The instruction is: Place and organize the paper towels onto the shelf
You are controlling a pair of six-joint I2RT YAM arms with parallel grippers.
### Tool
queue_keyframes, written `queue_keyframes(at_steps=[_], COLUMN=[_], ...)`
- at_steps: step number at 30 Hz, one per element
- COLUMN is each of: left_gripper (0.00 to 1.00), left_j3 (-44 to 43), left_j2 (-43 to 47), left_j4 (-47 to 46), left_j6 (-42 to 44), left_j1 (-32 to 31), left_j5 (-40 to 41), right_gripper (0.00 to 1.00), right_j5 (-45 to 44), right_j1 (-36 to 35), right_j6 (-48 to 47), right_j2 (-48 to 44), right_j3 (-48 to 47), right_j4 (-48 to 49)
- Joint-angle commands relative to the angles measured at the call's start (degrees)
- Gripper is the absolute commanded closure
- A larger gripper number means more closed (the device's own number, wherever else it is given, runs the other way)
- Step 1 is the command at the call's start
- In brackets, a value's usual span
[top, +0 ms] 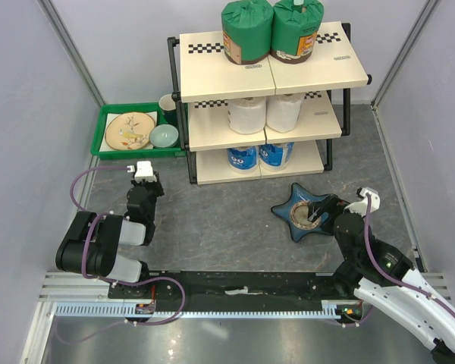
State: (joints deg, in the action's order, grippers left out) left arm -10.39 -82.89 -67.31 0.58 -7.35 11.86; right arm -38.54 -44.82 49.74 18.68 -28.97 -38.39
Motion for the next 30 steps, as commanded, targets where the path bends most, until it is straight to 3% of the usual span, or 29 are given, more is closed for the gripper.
queue_keyframes(at_steps=[1, 3, 4, 6, 30], left_gripper=[0.58, 0.37, 0.13, 0.01, 0.01], left_j3=[-1.21, -1.12, -1.12, -1.12, -1.03], left_j2=[-0.16, -0.08, -0.16, -0.08, -0.08], left_j4=[-1.6, -1.6, -1.6, -1.6, -1.69], left_j6=[0.3, 0.3, 0.3, 0.3, 0.3], left_j1=[0.32, 0.32, 0.32, 0.32, 0.32], left_j5=[0.18, 0.1, 0.1, 0.1, 0.18], right_gripper=[0.1, 0.1, 0.1, 0.1, 0.09], right_j5=[-2.41, -2.33, -2.24, -2.06, -2.5], right_j1=[-0.09, -0.09, -0.01, -0.09, -0.09], right_j6=[1.15, 1.15, 0.98, 0.89, 0.27], right_j2=[-0.4, 0.22, 0.31, 0.57, 0.22], right_j3=[-1.61, -1.61, -1.53, -1.53, -0.91], right_j4=[-1.07, -0.98, -0.98, -0.72, -0.02])
